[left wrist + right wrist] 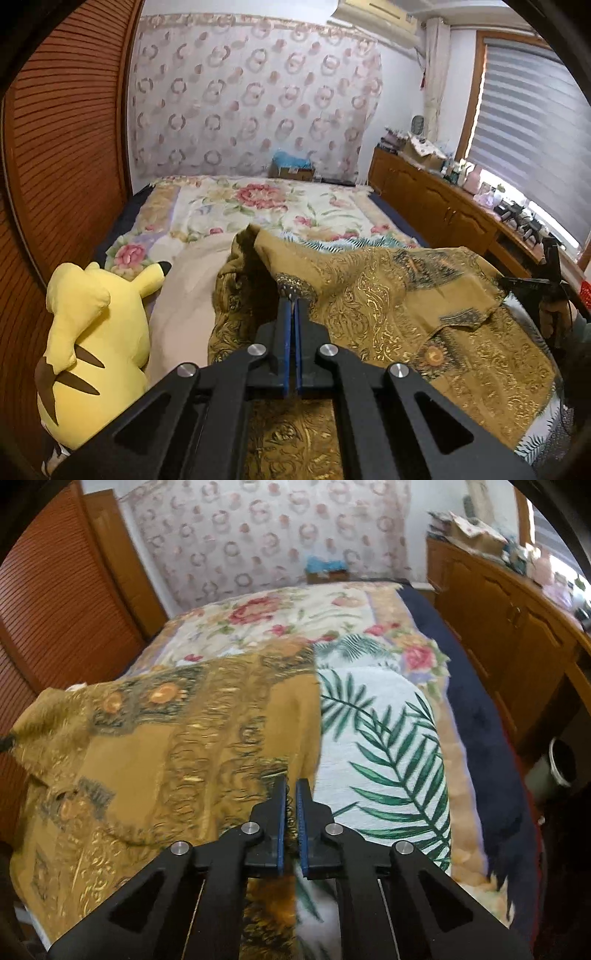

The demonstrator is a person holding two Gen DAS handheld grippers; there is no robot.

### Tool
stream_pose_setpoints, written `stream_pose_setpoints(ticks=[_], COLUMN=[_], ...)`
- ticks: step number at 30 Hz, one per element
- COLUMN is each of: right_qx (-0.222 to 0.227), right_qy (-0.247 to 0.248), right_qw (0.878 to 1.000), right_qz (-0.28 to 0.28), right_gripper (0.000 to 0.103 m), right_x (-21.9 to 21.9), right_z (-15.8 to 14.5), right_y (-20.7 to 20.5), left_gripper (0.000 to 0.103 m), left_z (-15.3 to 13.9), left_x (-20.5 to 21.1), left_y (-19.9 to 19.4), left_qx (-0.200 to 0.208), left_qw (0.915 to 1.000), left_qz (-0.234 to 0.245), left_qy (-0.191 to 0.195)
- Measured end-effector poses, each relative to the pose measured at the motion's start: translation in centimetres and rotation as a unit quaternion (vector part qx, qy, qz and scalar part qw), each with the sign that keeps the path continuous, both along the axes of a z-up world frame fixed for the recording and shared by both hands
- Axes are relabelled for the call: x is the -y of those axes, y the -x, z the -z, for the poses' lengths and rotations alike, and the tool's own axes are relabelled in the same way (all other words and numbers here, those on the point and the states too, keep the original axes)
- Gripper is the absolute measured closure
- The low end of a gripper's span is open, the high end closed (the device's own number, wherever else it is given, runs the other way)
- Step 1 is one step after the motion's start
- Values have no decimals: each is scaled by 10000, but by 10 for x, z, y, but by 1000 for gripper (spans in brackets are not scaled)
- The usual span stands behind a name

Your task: Fold small clothes

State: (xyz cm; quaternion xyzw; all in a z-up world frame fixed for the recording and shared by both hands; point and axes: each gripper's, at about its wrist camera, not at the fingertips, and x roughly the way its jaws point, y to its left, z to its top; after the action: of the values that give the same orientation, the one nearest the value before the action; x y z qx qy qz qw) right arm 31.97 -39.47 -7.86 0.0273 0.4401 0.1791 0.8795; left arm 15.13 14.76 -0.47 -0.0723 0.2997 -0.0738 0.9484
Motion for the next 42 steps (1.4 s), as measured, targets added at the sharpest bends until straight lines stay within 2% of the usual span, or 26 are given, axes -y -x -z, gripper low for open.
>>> stream_pose_setpoints(ticks=[8,15,23,28,30,32,33,35,37,39,41,42], right_qx=[776,1049,975,874,683,476,426,305,250,282,334,358], right_qy=[-230,-165,-149,-67,32,191,249,407,514,605,620,559], right_qw=[9966,9936,9943,9948,9960,9969,9970,9973,9972,9967,9967,9970], right_qz=[-148,-390,-408,-524,-573,-604,-590,-531,-472,-452,-402,-392], right_gripper=[103,103,103,103,103,103,102,97,85,69,59,58], right_x=[5,10,35,38,33,27,26,24,26,27,29,30], right_z=[-64,-97,-106,-102,-87,-69,-64,-50,-41,-38,-39,-41], right_y=[46,104,172,201,207,209,209,207,204,201,197,192], left_gripper=[103,103,103,102,98,89,81,76,72,70,69,68], left_z=[-24,-13,-1,26,34,40,41,43,44,43,43,44], left_x=[-5,-12,-17,-16,-15,-15,-12,-8,-5,-3,-4,-4], left_y=[47,103,150,158,157,156,156,153,150,147,142,140], left_qx=[375,357,147,-245,-362,-452,-484,-521,-528,-543,-537,-535], left_qw=[9992,9992,9996,9993,9990,9986,9986,9982,9982,9981,9982,9982], left_qz=[24,0,-130,-281,-275,-259,-217,-247,-224,-206,-215,-215], left_qy=[125,186,197,103,43,18,-1,-135,-191,-190,-169,-158])
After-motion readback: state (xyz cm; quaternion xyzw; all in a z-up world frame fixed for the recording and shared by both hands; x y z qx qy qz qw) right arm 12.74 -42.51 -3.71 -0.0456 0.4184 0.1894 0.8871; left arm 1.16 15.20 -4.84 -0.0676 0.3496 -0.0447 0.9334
